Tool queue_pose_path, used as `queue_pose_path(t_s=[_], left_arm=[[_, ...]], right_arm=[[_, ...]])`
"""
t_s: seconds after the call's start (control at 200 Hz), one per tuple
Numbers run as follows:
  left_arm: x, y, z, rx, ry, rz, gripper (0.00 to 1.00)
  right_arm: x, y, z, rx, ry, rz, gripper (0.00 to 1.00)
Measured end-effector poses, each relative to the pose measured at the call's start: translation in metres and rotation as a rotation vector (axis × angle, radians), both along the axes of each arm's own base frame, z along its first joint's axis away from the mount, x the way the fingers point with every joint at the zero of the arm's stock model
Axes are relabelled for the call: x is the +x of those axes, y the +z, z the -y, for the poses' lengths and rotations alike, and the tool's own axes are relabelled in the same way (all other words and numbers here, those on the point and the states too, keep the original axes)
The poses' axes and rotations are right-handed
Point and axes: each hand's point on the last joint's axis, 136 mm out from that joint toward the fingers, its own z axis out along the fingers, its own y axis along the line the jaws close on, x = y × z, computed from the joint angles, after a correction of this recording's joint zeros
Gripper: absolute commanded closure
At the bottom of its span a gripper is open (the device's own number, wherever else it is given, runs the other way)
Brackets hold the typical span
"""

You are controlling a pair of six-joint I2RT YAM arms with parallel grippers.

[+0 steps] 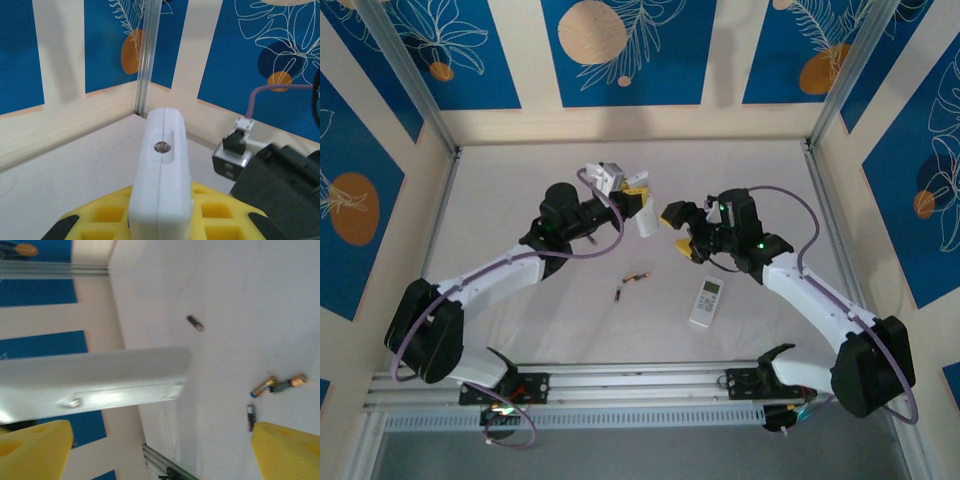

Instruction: Load the batteries into the remote control

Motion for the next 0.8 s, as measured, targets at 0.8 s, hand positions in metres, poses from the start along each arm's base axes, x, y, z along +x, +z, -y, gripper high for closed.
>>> queue_pose_path(t_s=[0.8], left_arm=[[0.001,0.011,-0.001,-0.061,0.008,-0.011,1.0]], right_arm=[[0.014,0.018,-0.031,0.129,0.071,0.066,0.29]])
